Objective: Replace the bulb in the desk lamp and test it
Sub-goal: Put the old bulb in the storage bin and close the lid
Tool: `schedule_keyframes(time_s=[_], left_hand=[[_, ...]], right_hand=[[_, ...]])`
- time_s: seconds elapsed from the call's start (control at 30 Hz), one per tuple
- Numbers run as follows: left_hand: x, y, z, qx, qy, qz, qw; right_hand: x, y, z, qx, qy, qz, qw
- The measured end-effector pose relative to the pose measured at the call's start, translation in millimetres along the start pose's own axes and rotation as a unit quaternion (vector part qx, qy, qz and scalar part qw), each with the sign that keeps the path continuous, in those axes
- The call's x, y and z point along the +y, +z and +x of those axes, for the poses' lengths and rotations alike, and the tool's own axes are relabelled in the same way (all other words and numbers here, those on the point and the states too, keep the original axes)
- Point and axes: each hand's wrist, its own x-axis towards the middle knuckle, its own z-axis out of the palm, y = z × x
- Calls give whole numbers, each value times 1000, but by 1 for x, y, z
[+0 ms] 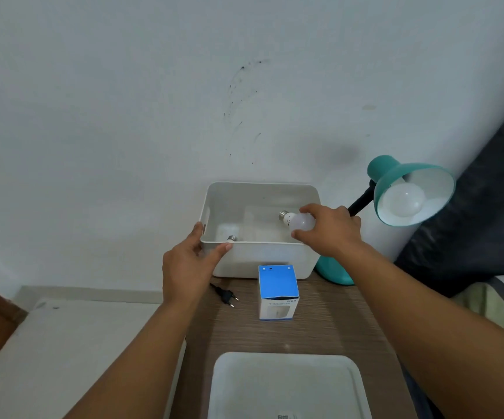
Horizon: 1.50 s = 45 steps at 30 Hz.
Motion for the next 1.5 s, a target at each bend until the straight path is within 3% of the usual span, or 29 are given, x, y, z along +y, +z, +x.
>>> schedule_keyframes(time_s=[0.33, 0.57, 0.77, 0.97, 1.2, 1.5], left_hand=[[7, -8, 6, -27, 8, 49, 998], [19, -22, 0, -79, 38, 99, 991], [28, -44, -40, -43, 63, 90, 993], [19, -50, -97, -76, 83, 82, 990], [-20, -49, -168, -193, -5, 98, 976], [-76, -48, -228, -303, -32, 195, 932]], right_hand=[[1, -2, 5, -39, -16, 4, 999], [9, -9, -38, 114, -91, 94, 985], [39, -13, -87, 149, -103, 194, 964], [72, 13, -143, 94, -74, 203, 972], [97, 53, -210, -13, -52, 200, 978], [122, 95, -269, -135, -12, 175, 975]])
